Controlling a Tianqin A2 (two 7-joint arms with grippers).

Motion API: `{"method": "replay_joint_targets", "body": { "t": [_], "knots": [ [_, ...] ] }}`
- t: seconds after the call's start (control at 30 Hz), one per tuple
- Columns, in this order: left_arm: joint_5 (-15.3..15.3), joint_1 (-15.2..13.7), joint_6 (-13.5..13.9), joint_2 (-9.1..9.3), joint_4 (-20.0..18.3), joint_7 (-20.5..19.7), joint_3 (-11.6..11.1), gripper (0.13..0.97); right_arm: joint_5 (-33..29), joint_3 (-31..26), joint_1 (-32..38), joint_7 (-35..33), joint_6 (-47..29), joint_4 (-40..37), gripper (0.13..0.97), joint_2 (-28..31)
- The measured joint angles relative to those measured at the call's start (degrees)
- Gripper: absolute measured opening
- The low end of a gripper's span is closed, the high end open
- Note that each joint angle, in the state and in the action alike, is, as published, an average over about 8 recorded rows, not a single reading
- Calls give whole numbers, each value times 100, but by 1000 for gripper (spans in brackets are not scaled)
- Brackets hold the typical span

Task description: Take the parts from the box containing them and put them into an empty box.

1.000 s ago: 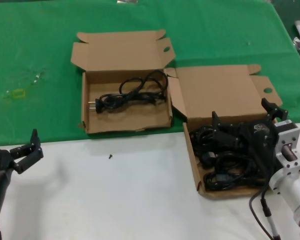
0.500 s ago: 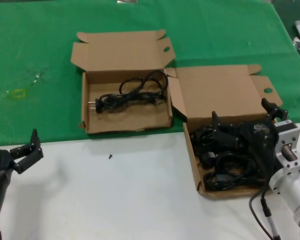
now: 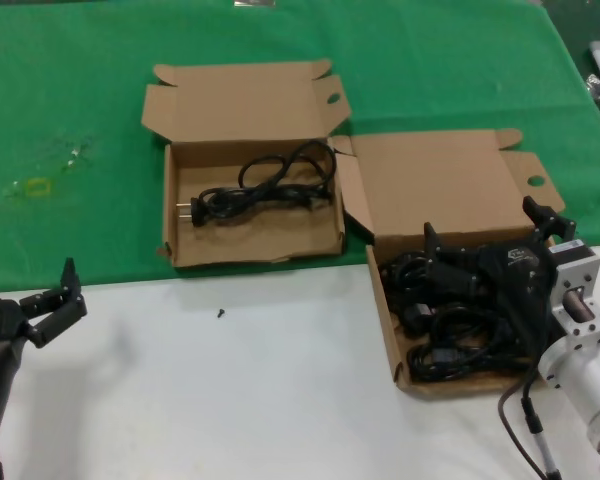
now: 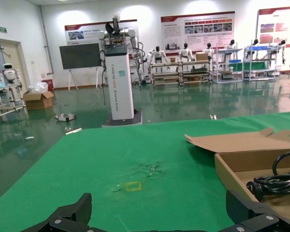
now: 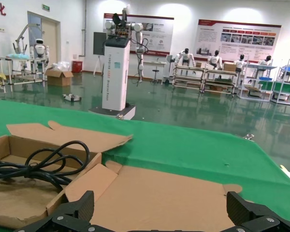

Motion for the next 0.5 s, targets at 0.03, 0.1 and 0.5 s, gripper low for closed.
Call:
{"method": "replay_joint_targets", "body": {
  "t": [0.03, 0.1, 0.5],
  "knots": [
    [0, 0, 0, 0, 0, 0, 0, 966, 0, 0, 0, 0, 0, 0, 966, 0],
    [0, 0, 0, 0, 0, 0, 0, 966, 0, 0, 0, 0, 0, 0, 966, 0],
    [0, 0, 0, 0, 0, 0, 0, 966, 0, 0, 0, 0, 0, 0, 966, 0]
  ]
}}
